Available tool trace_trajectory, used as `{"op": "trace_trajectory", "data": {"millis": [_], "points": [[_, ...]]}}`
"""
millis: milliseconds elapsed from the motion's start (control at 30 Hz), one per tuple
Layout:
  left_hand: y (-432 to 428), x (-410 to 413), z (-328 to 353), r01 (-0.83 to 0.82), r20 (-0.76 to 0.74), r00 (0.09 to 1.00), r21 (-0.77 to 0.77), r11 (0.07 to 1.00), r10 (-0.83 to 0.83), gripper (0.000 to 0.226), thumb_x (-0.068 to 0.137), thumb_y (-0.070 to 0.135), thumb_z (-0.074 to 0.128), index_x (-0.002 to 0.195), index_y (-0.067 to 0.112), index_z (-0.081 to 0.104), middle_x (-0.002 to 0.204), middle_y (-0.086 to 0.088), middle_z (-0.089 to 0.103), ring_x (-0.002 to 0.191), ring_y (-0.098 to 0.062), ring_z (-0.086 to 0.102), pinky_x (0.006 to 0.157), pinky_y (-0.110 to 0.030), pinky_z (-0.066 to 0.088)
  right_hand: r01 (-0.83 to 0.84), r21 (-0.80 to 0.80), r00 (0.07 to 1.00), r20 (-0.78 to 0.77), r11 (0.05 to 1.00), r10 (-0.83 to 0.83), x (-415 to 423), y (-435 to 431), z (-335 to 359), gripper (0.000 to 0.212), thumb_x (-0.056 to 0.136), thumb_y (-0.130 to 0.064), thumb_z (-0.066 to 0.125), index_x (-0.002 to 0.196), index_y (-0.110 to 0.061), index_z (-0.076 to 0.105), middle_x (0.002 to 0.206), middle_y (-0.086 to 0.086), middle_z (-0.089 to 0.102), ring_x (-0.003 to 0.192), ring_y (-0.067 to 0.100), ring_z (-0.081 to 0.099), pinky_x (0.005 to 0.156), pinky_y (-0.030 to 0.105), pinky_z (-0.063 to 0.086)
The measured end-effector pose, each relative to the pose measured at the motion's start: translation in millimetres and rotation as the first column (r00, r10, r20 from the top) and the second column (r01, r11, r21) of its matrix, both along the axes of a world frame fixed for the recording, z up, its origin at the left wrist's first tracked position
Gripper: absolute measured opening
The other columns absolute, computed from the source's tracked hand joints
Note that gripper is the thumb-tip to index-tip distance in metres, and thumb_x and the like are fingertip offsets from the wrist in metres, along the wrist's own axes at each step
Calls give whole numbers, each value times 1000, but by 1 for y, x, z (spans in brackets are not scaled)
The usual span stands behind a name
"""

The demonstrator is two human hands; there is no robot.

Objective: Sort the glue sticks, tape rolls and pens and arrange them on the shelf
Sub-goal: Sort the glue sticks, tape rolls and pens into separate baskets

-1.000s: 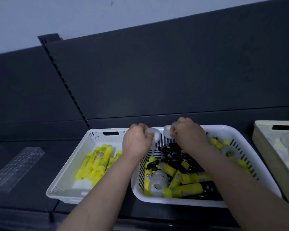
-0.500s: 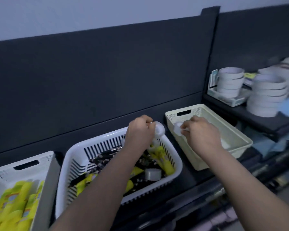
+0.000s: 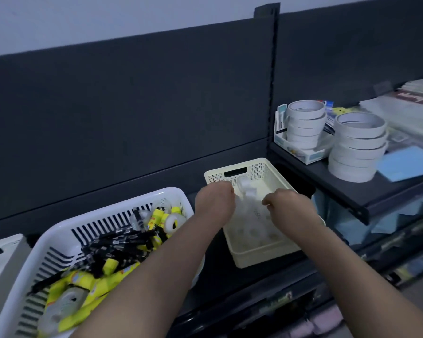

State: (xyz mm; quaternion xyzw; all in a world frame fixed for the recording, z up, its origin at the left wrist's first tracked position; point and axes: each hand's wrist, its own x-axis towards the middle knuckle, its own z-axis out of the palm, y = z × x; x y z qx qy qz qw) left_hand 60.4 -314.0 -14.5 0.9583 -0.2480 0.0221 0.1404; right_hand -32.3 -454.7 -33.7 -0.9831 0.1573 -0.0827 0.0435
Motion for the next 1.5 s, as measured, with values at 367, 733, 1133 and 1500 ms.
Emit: {"op": "trace_trajectory", "data": {"millis": [367,733,1133,1500], "points": [[52,-5,17,-67,148,987,-24,997,69,33,92,12,45,116,26,63,106,-3,67,106,-26,54,80,-35,45,-206,55,974,104,977,200,24,49,23,27,96,-27,47,113,-36,65,111,-8,65,104,16,58,80,30,47],[221,1,29,-412,-46,911,-70,908,410,16,86,19,57,88,28,70,98,3,71,97,-22,63,79,-32,52,-452,59,888,126,890,443,48,174,32,26,94,-28,48,110,-37,66,112,-9,67,105,17,60,76,29,43],[227,1,25,-66,-331,943,-111,992,25,13,75,38,77,87,34,73,89,12,70,88,-9,64,81,-30,54,-333,79,943,62,940,328,45,199,14,29,91,-23,47,107,-38,67,102,-5,69,97,18,61,63,27,37],[271,14,13,-303,-120,950,-118,946,289,27,85,40,66,103,21,58,94,4,65,92,-20,59,74,-35,50,-487,250,873,115,836,474,40,240,25,7,80,-37,69,85,-34,73,84,-14,69,77,2,55,65,23,43]]}}
